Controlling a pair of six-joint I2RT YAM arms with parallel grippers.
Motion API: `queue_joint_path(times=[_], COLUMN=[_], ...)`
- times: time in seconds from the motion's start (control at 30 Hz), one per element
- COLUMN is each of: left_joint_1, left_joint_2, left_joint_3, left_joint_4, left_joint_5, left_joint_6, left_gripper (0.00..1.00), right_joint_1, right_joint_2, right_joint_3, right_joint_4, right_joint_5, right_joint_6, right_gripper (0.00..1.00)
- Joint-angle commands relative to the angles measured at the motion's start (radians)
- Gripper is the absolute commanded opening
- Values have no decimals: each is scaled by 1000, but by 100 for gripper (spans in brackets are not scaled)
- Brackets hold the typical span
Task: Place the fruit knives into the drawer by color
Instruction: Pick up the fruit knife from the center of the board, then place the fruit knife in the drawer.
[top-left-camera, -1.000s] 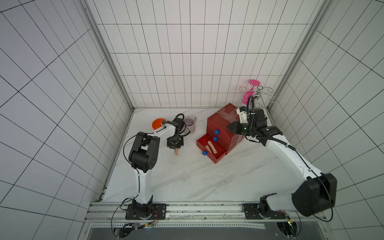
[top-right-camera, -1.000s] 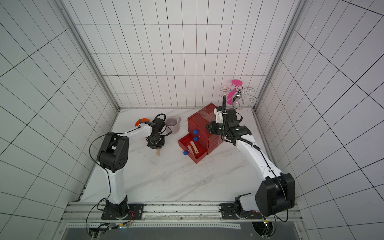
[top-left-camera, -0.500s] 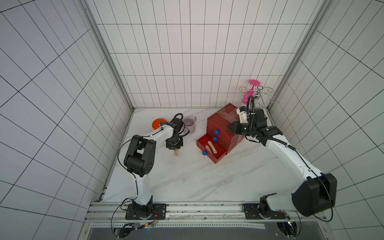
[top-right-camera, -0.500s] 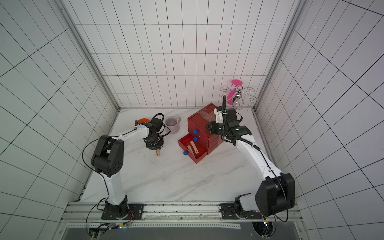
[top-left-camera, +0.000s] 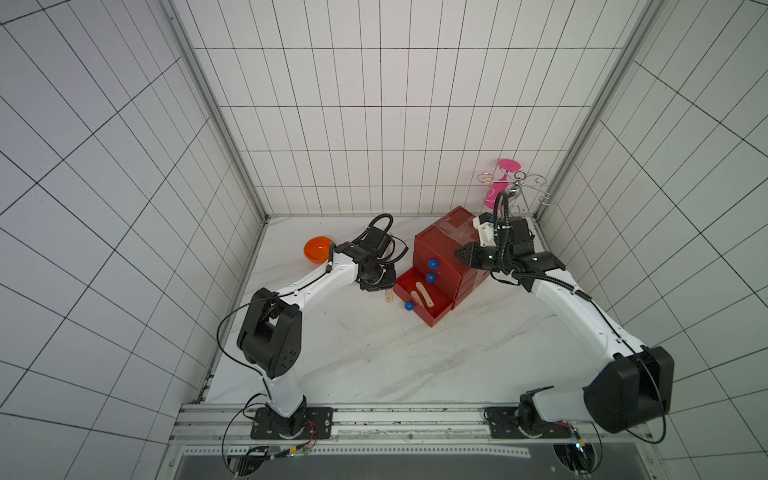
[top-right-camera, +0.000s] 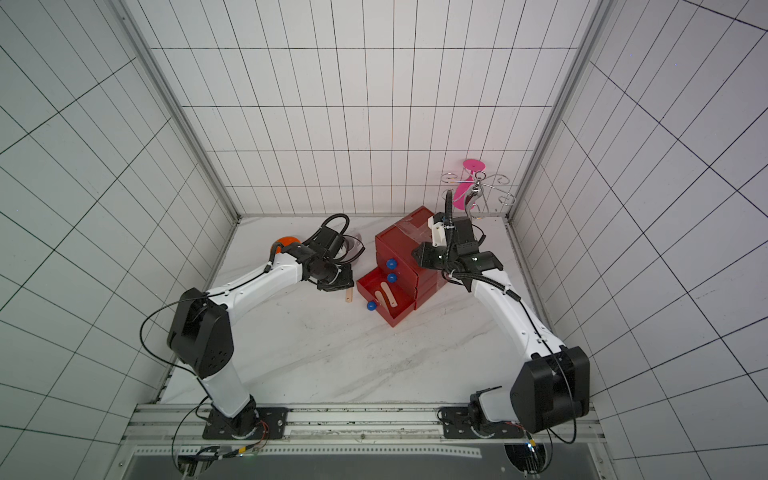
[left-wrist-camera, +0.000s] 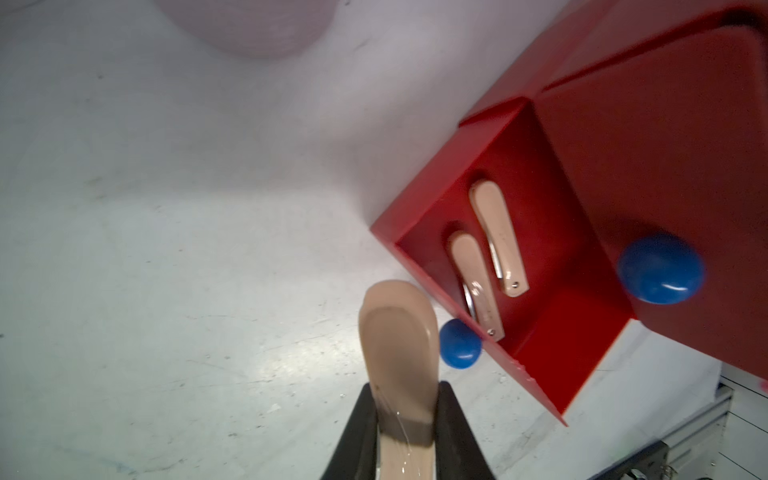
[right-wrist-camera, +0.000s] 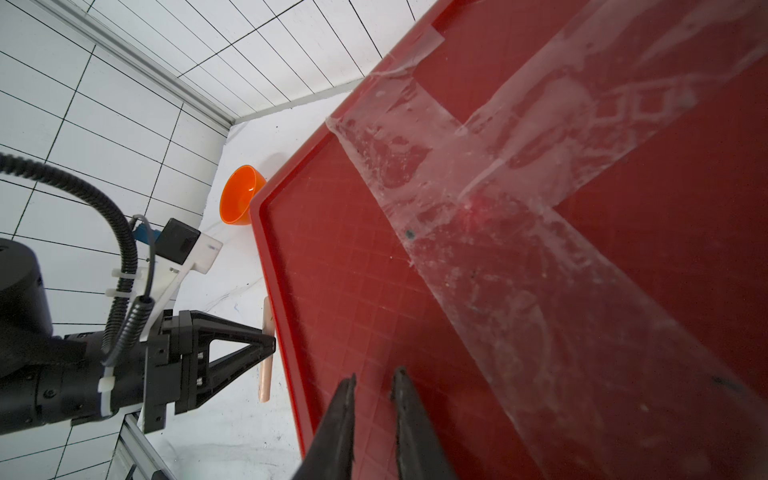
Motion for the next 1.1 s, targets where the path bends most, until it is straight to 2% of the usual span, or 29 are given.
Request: queue_joint_path(times=[0.0,0.27,0.6,1.07], left_joint_1=[-22,-77,-100,-112], left_joint_2=[-20,42,89,135], left_joint_3=[37,55,29,-10], left_joint_4=[105,182,286,334], left_joint_5=[58,65,60,41], left_joint_6=[-83,-153,-227,-254], left_gripper=[18,18,18,18], right_joint_1=[15,15,14,13], right_joint_2=[96,88,86,88], right_joint_3=[-146,-148,-154,-149], right_joint_4=[-407,-408,-409,-419], right_joint_5=[10,11,11,15], right_joint_6=[11,11,8,5], right_gripper=[21,21,21,21])
